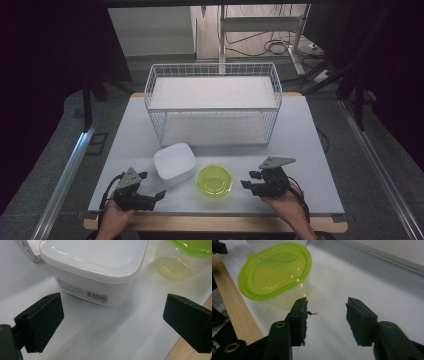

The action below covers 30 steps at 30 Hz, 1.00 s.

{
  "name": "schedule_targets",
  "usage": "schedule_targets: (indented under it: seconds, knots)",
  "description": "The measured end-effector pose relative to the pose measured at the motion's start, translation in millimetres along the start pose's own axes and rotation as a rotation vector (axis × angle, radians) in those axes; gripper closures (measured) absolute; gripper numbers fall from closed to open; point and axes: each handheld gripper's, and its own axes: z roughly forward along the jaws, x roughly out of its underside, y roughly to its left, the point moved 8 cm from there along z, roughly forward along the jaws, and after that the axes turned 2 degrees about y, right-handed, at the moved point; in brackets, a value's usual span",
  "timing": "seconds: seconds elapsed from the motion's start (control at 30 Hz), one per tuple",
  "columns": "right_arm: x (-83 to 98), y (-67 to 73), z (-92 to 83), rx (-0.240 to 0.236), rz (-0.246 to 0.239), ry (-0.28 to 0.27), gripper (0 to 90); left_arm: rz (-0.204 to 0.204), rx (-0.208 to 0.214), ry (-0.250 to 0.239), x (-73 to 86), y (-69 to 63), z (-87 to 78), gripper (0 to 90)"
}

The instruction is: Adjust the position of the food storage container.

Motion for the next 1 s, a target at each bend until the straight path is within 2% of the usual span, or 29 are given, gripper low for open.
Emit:
schedule_targets:
  seconds: [0.2,0.43,0.63,0.87,1.0]
  knots:
    - [-12.3,7.0,-4.0,-0.021,-0.022,-0.003,70.9,0.006,0.004,0.006,0.5,-1.0,1.1,2.9]
    - [-27.0,14.5,1.9,-0.035,-0.07,-0.011,88.8,0.022,-0.001,0.021,1.9,-1.9,2.2,2.9]
    - [-40.0,24.9,8.5,-0.071,-0.073,-0.022,89.7,0.028,-0.003,0.024,2.2,-2.2,2.8,2.9]
    - [-51.6,44.5,28.7,-0.11,-0.128,-0.005,89.4,0.037,-0.008,0.03,2.6,-2.6,3.0,2.9]
    - [-58.9,56.2,42.3,-0.133,-0.143,0.004,89.4,0.04,-0.009,0.03,2.7,-2.3,2.9,2.9]
